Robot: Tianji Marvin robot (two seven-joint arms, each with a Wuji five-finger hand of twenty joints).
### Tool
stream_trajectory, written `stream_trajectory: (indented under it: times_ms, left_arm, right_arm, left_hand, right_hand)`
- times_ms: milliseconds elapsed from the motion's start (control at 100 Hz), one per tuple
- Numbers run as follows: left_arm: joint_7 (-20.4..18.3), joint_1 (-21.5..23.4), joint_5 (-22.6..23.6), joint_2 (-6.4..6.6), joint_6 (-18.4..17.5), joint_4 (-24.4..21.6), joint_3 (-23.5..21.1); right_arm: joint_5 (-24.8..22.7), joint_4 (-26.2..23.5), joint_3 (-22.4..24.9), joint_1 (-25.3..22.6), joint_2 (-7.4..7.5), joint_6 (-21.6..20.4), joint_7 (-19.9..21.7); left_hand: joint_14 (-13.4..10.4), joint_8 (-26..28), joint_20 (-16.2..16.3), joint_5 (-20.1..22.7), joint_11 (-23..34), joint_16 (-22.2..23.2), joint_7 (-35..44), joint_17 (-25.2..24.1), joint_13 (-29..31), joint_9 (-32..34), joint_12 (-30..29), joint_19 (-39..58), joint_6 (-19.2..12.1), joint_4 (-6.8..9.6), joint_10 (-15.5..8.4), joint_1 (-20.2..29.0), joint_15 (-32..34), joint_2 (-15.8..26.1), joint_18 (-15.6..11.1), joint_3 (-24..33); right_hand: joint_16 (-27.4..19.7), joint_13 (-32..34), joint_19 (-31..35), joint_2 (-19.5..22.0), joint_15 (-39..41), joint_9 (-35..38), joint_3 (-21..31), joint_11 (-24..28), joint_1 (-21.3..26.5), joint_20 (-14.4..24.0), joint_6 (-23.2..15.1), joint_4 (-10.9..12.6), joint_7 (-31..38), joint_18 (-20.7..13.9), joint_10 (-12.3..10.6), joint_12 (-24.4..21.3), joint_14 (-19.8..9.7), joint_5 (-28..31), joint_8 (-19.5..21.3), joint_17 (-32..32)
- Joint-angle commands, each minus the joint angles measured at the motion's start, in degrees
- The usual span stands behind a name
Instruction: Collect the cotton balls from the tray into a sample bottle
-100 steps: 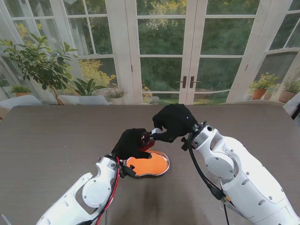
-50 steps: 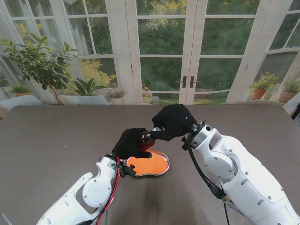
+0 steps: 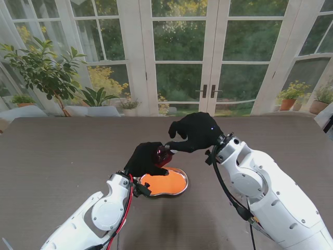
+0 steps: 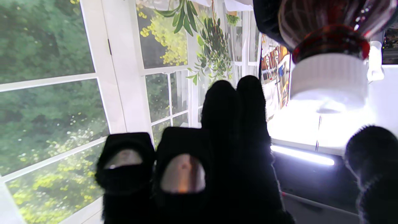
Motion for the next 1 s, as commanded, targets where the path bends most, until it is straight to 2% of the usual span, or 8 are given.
stream_trajectory:
  times_ms: [0,80,150,310,450,610,990]
  left_arm:
    - [-1.0,0.2,0.0,-0.28,0.1,-0.5,-0.1]
    - [-1.0,0.3,0.0,-0.25,0.1,-0.6,-0.2]
    - [-1.0,0.3,0.1,-0.23,0.1,-0.6,-0.3]
    - [-1.1,0.5,0.1,-0.18,0.2,-0.7,-0.4]
    - [-1.2,0.4,0.1,-0.16,0.2,-0.7,-0.4]
    - [-1.3,0.4,0.0,-0.14,0.2,-0.8,-0.3]
    - [-1.5,0.4,-0.1,-0.12,0.3,-0.8,-0.3]
  right_arm:
    - [1.3,-0.5,0.6,-0.2,-0.21,-2.0,0.5]
    - [2.6,-0.2,1.6,0.0,-0.32,-5.0,0.7]
    - [3.1,0.1,2.3,0.1,-0.36,-6.8,0.7]
    - [2.1,0.4,3.0,-0.1,-0.36,-8.7,-0.6]
    - [-1.4,1.3,2.3,0.1,-0.39,-9.2,-4.4]
    - [-3.4,2.4,1.1,0.6,-0.42,-9.3,-7.0]
    - [-5.3,3.2,-0.4,1.2,-0.5,-8.5,-10.0]
  left_hand:
    - [4.4,1.6,0.2,4.3,0.3,0.2,7.4,0.0,1.9,1.6,1.0,1.8,-7.4,0.14,-0.2,3.0,1.3,46.6,-1.3,5.3]
    - [4.5,1.7,0.2,4.3,0.3,0.2,7.4,0.0,1.9,1.6,1.0,1.8,-7.4,0.14,-0.2,3.0,1.2,46.6,-1.3,5.3]
    - [4.3,1.7,0.2,4.3,0.3,0.2,7.4,0.0,1.9,1.6,1.0,1.8,-7.4,0.12,-0.2,2.9,1.3,46.6,-1.3,5.3]
    - [4.4,1.6,0.2,4.3,0.3,0.2,7.4,0.0,1.8,1.6,1.0,1.8,-7.4,0.12,-0.2,2.9,1.2,46.6,-1.3,5.3]
    - [4.4,1.7,0.2,4.3,0.3,0.2,7.4,0.0,1.9,1.6,1.0,1.7,-7.5,0.11,-0.3,2.9,1.3,46.6,-1.3,5.3]
    - [4.5,1.6,0.2,4.3,0.3,0.2,7.4,0.0,1.9,1.5,1.0,1.7,-7.5,0.12,-0.2,2.9,1.2,46.6,-1.3,5.3]
    - [4.4,1.6,0.2,4.4,0.3,0.2,7.4,0.0,1.9,1.6,1.0,1.7,-7.4,0.14,-0.2,2.9,1.2,46.6,-1.3,5.3]
  right_hand:
    - [-1.3,0.7,0.6,-6.1,-1.1,-2.0,7.1,0.5,-1.2,1.7,-1.7,-1.6,-0.6,-2.3,0.2,0.8,-2.7,-3.0,1.2,-1.0]
    - [-2.0,0.8,-0.2,-15.3,-3.0,-4.6,15.9,1.3,-0.8,1.6,-3.6,-3.5,0.1,-2.9,-0.2,0.4,-3.2,-3.6,1.4,-1.6]
    - [-2.3,0.8,-0.4,-22.6,-4.0,-6.3,20.4,2.3,0.3,1.6,-5.3,-4.4,0.3,-3.0,-0.2,0.4,-3.7,-3.7,1.2,-1.8]
    - [-2.0,0.8,-1.0,-37.2,-4.7,-8.5,26.2,3.7,2.7,1.5,-6.2,-5.9,-0.4,-2.8,-0.1,0.7,-4.0,-2.7,-0.2,-2.0]
    - [-1.1,0.8,-1.0,-45.8,-3.3,-7.7,28.9,4.8,4.8,1.1,-7.0,-6.5,-0.1,-2.5,-0.8,1.1,-5.4,-0.8,-0.7,-0.3]
    - [-0.2,0.9,-0.6,-49.8,-1.3,-6.3,30.1,5.1,5.8,1.0,-6.5,-6.9,0.8,-2.1,-0.9,1.3,-5.8,1.5,-0.6,1.1]
    - [1.4,0.9,0.8,-51.6,2.4,-2.9,30.9,5.3,9.6,0.7,-5.7,-6.6,3.1,-1.6,-1.4,1.5,-6.6,5.4,0.5,3.7]
